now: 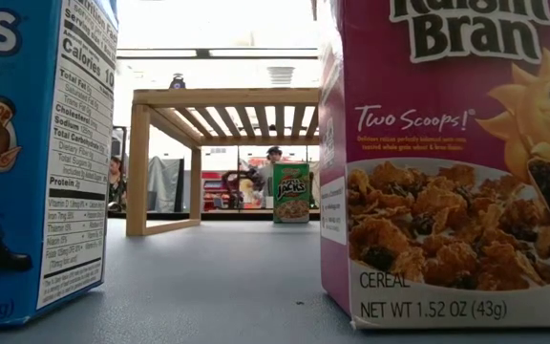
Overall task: Stack cereal on shelf
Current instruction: Put the top pink cereal box on the shelf
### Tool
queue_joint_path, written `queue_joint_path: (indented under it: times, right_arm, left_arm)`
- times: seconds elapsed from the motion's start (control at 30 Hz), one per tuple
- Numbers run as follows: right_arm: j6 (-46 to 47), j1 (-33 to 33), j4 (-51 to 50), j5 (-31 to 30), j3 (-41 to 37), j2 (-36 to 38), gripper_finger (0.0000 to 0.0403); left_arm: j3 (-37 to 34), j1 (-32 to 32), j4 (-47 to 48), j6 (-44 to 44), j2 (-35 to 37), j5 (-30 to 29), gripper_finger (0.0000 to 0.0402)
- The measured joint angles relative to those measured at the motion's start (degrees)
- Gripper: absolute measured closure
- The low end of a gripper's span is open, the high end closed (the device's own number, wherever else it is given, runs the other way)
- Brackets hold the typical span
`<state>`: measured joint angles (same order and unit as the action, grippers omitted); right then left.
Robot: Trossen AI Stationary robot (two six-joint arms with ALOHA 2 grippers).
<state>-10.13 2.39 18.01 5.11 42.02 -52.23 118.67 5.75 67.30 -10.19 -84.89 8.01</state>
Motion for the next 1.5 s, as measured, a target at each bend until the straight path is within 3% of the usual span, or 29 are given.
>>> queue_joint_path:
  times: [0.23, 0.43, 0.6, 0.83, 1.07, 1.5]
  right_arm:
    - [-2.41, 0.0, 9.07, 1.42, -14.14, 13.03, 0.0255]
    - [-2.61, 0.06, 11.48, 1.35, -21.49, 20.06, 0.0255]
    - [-2.47, 2.02, 11.49, 1.33, -25.49, 23.22, 0.0255]
    - [-0.17, 7.68, 11.49, 2.81, -28.14, 24.07, 0.0255]
    - [4.13, 14.76, 16.6, 17.01, -30.06, 24.06, 0.0255]
    - [4.07, 21.37, 17.25, 17.89, -33.36, 23.61, 0.0255]
  left_arm:
    - [-25.48, -2.93, -22.29, -0.93, 14.46, -0.03, 0.0182]
    - [-48.31, -3.36, -47.24, 2.11, 27.43, -0.03, 0.0182]
    - [-60.13, -3.34, -59.65, 3.4, 34.65, -0.07, 0.0182]
    - [-66.56, -3.34, -63.47, 4.61, 37.92, -0.07, 0.0182]
    - [-66.76, -3.31, -63.36, 4.76, 35.78, -0.07, 0.0182]
    - [-65.98, -3.31, -63.4, 4.74, 33.6, -0.07, 0.0182]
